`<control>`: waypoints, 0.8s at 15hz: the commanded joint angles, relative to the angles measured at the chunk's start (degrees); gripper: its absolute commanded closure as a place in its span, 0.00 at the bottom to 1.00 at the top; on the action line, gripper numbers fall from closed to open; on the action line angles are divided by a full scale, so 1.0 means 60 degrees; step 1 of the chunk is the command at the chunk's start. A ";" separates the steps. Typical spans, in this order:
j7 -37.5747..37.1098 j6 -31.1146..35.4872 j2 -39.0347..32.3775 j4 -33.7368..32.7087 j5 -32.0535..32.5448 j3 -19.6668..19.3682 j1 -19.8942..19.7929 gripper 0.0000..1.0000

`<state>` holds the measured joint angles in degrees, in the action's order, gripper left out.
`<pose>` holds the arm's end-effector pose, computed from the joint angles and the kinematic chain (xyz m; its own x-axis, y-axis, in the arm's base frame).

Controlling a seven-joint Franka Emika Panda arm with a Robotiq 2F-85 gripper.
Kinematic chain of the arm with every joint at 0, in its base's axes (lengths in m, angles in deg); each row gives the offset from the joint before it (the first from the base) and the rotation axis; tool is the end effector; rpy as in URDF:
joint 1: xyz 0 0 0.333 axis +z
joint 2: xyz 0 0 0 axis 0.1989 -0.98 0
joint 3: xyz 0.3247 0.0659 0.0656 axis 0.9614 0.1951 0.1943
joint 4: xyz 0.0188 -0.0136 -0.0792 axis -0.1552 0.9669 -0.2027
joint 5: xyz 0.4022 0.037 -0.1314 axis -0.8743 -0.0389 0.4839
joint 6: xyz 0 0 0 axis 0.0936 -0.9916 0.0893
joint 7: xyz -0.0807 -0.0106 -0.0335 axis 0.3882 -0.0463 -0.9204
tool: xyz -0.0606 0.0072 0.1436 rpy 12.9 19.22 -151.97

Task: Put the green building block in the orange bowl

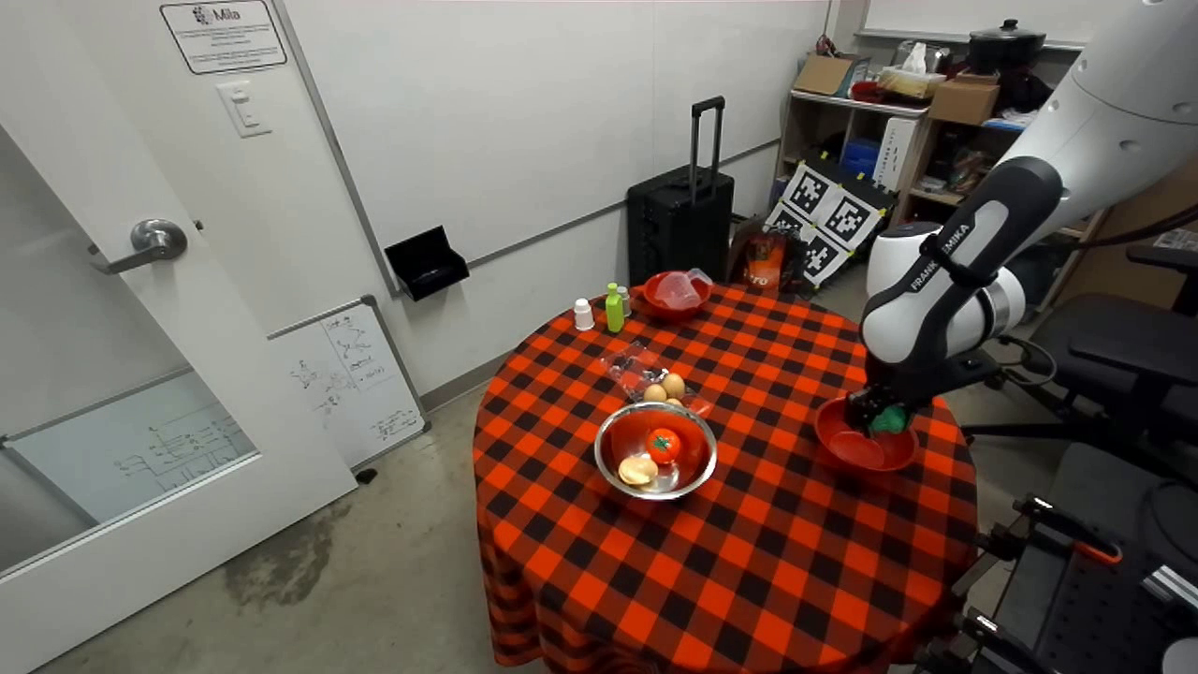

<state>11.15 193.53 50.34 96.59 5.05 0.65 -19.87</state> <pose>0.4398 -0.1752 0.0411 0.8542 -0.4928 -0.1656 -0.4811 -0.8701 0.1072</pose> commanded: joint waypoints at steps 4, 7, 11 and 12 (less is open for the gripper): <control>0.0763 0.0224 -0.1006 -0.0734 -0.0865 0.0843 -0.0903 0.63; 0.0861 0.0172 -0.1461 -0.1130 -0.1052 0.1086 -0.1065 0.55; 0.0878 0.0169 -0.1855 -0.1485 -0.1190 0.1283 -0.1180 0.12; 0.0845 0.0173 -0.1920 -0.1542 -0.1202 0.1297 -0.1184 0.10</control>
<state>14.29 193.65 40.73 89.21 -0.14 7.36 -25.99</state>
